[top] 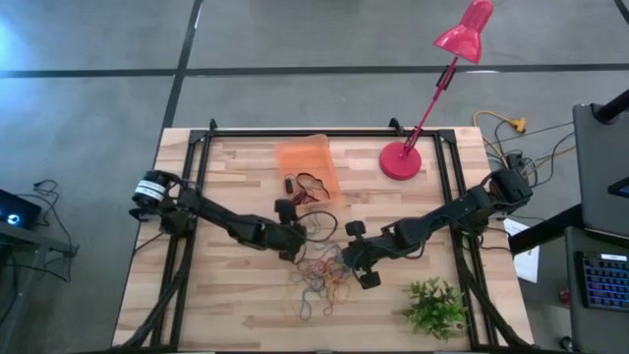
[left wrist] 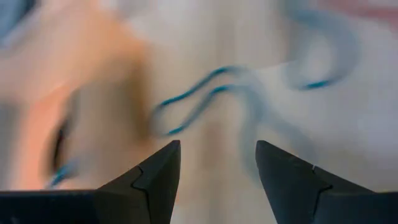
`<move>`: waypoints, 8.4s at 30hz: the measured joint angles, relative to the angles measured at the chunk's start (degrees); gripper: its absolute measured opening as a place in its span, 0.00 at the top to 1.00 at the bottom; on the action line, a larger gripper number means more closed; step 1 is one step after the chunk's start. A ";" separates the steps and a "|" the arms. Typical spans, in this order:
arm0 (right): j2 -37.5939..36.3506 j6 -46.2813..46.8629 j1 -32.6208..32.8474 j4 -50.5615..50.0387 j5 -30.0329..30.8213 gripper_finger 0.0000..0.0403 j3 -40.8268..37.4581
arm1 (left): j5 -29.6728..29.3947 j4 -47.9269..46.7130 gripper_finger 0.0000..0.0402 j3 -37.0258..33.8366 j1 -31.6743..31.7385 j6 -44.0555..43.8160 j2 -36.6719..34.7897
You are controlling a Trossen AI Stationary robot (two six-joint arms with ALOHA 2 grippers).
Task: Pick and place rubber bands into bin
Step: Put the blue rubber band into the orange bin
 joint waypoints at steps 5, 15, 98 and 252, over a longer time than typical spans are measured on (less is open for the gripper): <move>0.00 0.00 0.00 0.02 0.00 0.86 -0.11 | 8.09 2.22 0.52 0.00 0.23 0.45 0.00; 0.00 0.02 0.00 0.11 0.00 0.86 -0.11 | 16.33 3.41 0.52 0.17 3.13 -5.60 2.41; 0.00 0.01 -0.02 1.64 0.01 0.86 -1.40 | 11.15 -15.98 0.52 -0.40 -7.34 -24.88 -7.95; 9.73 4.53 -12.18 14.29 -4.61 0.70 -2.23 | 0.90 -6.93 0.60 -17.12 -6.64 -13.01 -45.43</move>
